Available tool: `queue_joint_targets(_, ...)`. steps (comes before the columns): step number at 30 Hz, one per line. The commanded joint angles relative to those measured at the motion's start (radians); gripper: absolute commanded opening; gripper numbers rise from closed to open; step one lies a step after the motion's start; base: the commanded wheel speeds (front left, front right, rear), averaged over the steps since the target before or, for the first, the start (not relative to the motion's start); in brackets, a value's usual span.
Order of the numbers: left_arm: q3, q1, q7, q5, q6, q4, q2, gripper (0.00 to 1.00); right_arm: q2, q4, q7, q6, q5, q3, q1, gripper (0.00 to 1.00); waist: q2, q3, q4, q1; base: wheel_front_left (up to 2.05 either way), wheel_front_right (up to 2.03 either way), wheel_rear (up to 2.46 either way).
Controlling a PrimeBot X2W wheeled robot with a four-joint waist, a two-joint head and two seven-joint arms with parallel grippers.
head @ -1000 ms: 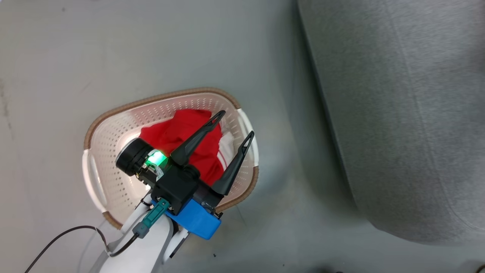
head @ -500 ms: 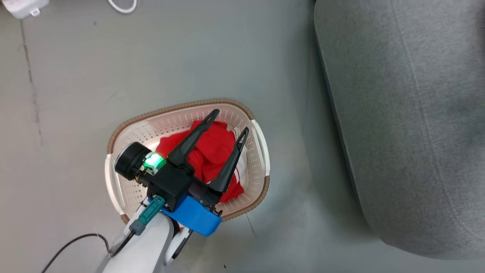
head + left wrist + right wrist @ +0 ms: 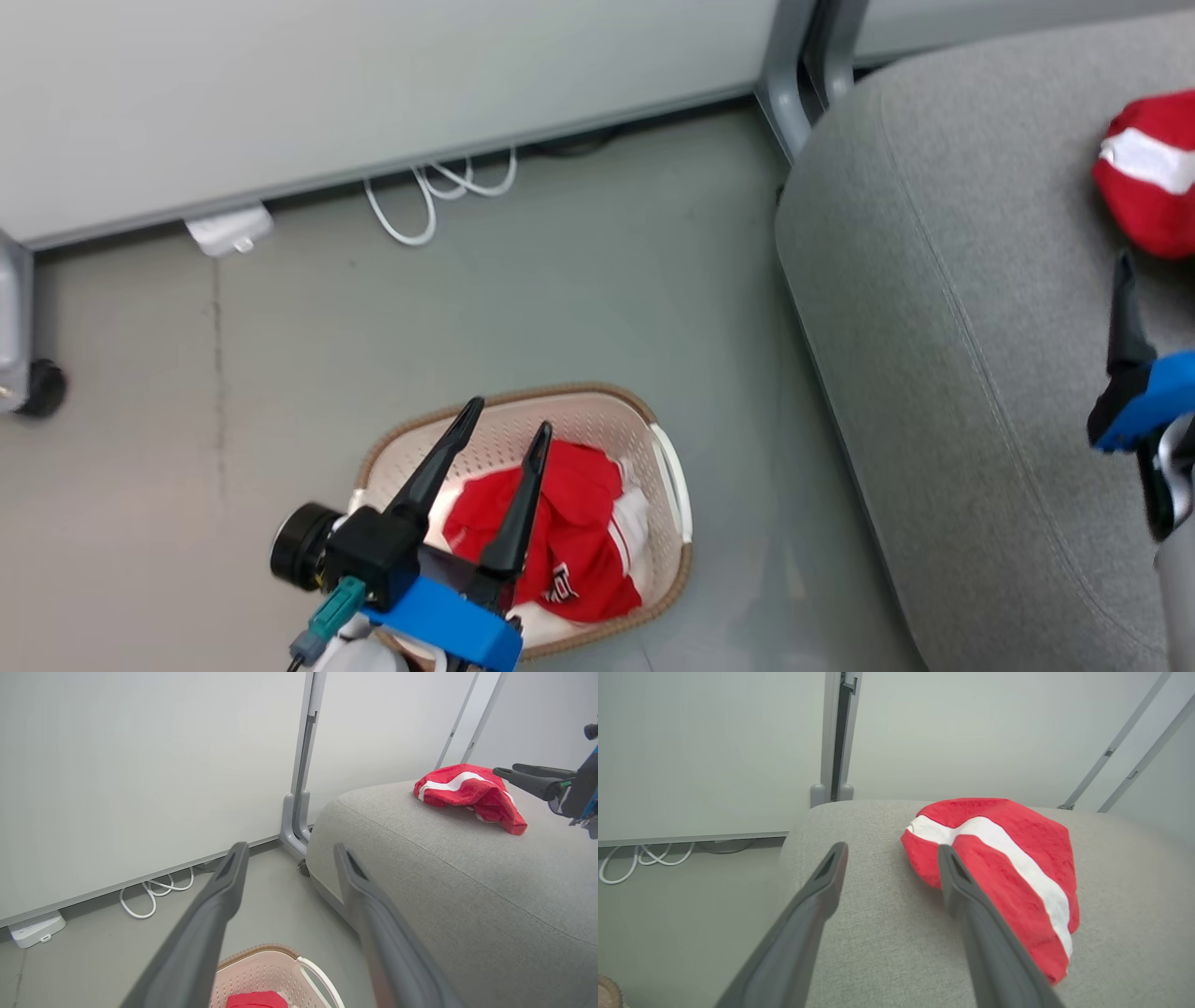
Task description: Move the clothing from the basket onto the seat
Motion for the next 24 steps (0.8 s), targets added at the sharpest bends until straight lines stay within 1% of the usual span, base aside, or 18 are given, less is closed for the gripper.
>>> queue_joint_targets(1, 0.016, 0.03, -0.003, -0.005, 0.004, 0.003, -0.001, 1.0, 0.016, -0.049, -0.003, -0.001, 0.007, 0.01, 0.056, 1.0, 0.0, -0.093, 0.063, 0.0004, 0.0, 0.0, 0.0)
queue_joint_targets(4, 0.059, 0.076, -0.003, -0.011, 0.009, 0.004, -0.007, 1.0, 0.044, -0.191, 0.01, -0.001, 0.031, 0.026, 0.176, 1.0, 0.0, -0.134, 0.098, 0.0004, 0.0, 0.0, 0.0)
queue_joint_targets(10, 0.152, 0.137, -0.003, -0.007, 0.017, 0.011, -0.01, 1.0, 0.137, -0.506, 0.084, -0.001, 0.054, 0.04, 0.407, 1.0, 0.0, -0.181, 0.164, 0.0004, 0.0, 0.0, 0.0)
queue_joint_targets(13, 0.197, 0.158, -0.003, -0.005, 0.019, 0.019, -0.011, 1.0, 0.182, -0.621, 0.121, -0.001, 0.065, 0.063, 0.501, 1.0, 0.0, -0.199, 0.191, 0.0004, 0.0, 0.0, 0.0)
queue_joint_targets(18, 0.261, 0.189, -0.003, -0.004, 0.02, 0.032, -0.014, 1.0, 0.233, -0.739, 0.162, -0.001, 0.077, 0.095, 0.613, 1.0, 0.0, -0.222, 0.217, 0.0004, 0.0, 0.0, 0.0)
queue_joint_targets(24, 0.298, 0.211, -0.003, 0.005, 0.013, 0.046, -0.016, 1.0, 0.261, -0.824, 0.197, -0.001, 0.074, 0.119, 0.678, 1.0, 0.0, -0.232, 0.218, 0.0004, 0.0, 0.0, 0.0)
